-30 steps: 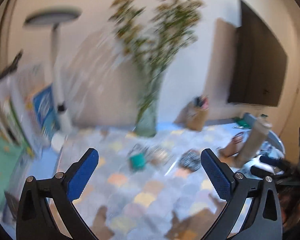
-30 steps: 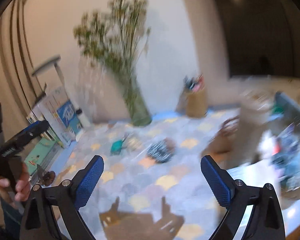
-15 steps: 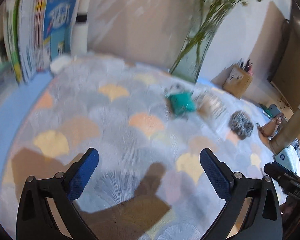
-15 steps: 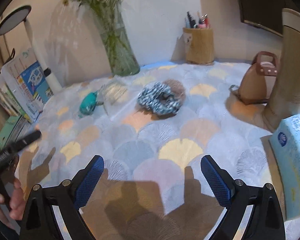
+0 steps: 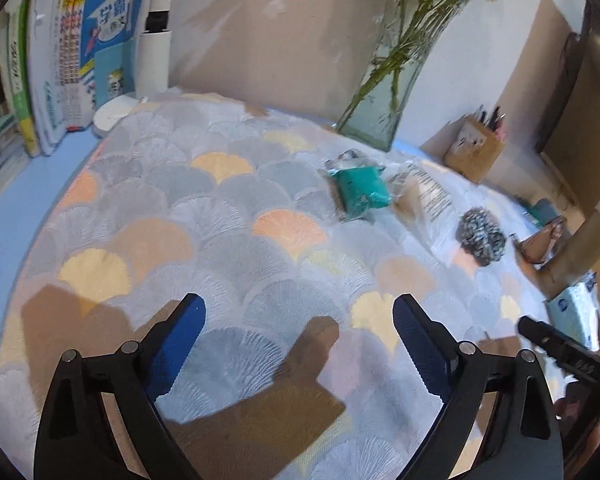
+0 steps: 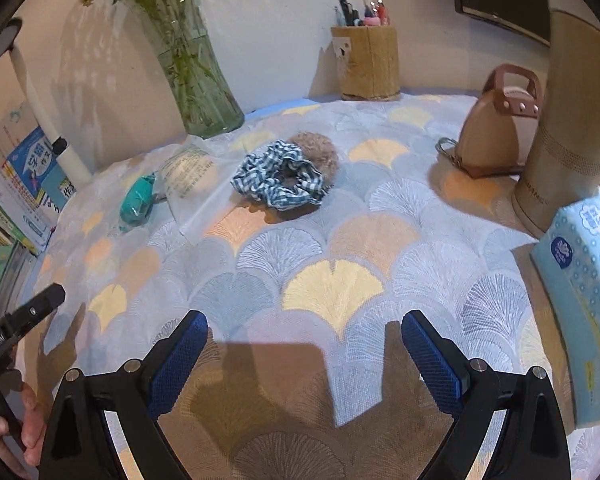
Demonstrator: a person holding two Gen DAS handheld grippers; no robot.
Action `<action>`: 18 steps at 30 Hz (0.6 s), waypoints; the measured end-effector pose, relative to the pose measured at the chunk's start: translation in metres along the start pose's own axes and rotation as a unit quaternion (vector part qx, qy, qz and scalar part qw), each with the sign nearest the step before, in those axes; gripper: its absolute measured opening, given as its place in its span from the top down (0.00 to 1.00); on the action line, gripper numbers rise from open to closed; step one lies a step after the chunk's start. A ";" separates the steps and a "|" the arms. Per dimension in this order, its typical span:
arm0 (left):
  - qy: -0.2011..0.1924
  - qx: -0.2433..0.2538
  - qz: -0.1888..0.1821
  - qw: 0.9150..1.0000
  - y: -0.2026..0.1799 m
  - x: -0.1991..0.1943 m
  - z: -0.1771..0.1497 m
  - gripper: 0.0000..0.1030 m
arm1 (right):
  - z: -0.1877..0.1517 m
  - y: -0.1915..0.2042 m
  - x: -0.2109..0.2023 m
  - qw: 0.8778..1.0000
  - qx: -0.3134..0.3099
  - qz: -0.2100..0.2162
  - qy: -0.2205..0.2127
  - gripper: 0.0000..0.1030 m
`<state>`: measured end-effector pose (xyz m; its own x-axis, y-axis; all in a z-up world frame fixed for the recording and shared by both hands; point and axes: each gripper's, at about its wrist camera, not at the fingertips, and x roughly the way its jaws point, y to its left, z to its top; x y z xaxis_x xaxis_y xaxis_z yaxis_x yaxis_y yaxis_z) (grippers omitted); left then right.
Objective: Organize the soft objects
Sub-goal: 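Move both tools back over the bed toward the remaining items, then grasp the teal cloth packet with the left tool while the right tool grasps the plaid scrunchie and brown ball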
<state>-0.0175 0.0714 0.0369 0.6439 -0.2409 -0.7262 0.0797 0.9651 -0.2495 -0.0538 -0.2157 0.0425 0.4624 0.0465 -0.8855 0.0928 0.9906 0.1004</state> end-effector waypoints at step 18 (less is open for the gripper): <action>-0.041 0.030 -0.065 0.997 -0.047 0.036 0.098 0.09 | 0.093 0.030 0.026 0.997 -0.061 -0.017 -0.040 0.04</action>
<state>0.0761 0.0275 0.0852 0.6848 -0.3569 -0.6354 0.2099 0.9315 -0.2970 0.0425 -0.1966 0.0648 0.5300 0.0067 -0.8479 0.0032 0.9999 0.0099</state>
